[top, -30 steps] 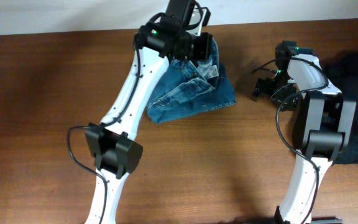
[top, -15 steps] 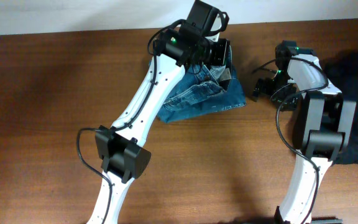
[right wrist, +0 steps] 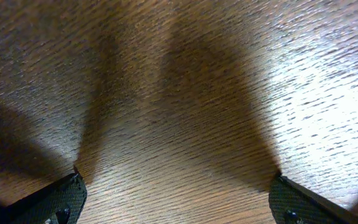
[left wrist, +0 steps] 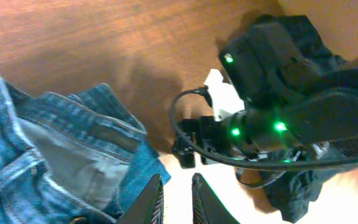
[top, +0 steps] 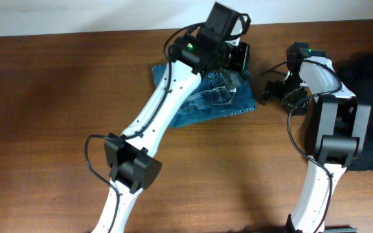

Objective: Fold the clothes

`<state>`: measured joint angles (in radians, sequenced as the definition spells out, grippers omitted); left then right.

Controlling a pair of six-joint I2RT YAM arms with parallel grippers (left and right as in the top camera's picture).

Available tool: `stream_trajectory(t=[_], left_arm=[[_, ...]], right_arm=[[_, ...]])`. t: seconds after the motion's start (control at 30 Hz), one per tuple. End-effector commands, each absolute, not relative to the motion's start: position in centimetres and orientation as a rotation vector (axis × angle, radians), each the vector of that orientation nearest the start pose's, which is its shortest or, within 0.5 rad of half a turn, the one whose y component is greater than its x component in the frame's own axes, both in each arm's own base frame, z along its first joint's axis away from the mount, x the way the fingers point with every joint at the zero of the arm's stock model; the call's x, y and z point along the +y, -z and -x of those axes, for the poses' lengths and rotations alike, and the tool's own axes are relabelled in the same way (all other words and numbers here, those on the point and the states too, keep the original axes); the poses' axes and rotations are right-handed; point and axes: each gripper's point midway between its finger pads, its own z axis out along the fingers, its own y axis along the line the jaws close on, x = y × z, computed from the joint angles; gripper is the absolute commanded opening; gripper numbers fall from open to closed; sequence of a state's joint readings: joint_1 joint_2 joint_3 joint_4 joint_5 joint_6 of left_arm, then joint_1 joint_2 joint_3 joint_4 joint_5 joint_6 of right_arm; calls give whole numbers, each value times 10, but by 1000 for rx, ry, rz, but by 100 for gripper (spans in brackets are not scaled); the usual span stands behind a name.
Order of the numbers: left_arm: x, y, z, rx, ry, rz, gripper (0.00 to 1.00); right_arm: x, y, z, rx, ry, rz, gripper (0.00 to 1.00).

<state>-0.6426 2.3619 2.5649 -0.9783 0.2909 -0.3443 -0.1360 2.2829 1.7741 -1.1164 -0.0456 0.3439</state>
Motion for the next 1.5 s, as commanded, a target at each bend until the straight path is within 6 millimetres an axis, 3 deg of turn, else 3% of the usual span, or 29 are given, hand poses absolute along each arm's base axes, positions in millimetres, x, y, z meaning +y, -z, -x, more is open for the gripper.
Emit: stream_trajectory(t=[0.0,0.1,0.2,0.37,0.43,0.53,0.73,0.97,1.13,1.47], left_arm=[[-399,-280,-451,2289,796,-592,16],[-377,-285,-462,2294,730,-550,16],[-327,-282,-479,2357,575,-430,16],[-226,-240,-488,2579,229,-226,16],[-198,-226,-489,2649,176,-168,15],[-180,-206,-495,2704,159,-124,1],[-212,-150,-496,2816,298,-207,1],[-254,-103,-502,2826,342,-296,1],[-288,-88,-495,2821,447,-371,1],[-348,-80,-464,2797,481,-539,1]], right_arm=[[-46,3,-415,3118,-71,-779,99],[-46,4,-414,3123,-70,-780,99],[-45,10,-410,3129,-69,-783,99],[-44,22,-403,3140,-68,-785,99],[-43,25,-402,3140,-81,-787,99],[-36,27,-404,3134,-148,-788,99],[-28,26,-408,3124,-228,-787,99],[-22,27,-406,3138,-228,-769,99],[-10,28,-408,3144,-232,-724,99],[21,29,-415,3143,-233,-595,99]])
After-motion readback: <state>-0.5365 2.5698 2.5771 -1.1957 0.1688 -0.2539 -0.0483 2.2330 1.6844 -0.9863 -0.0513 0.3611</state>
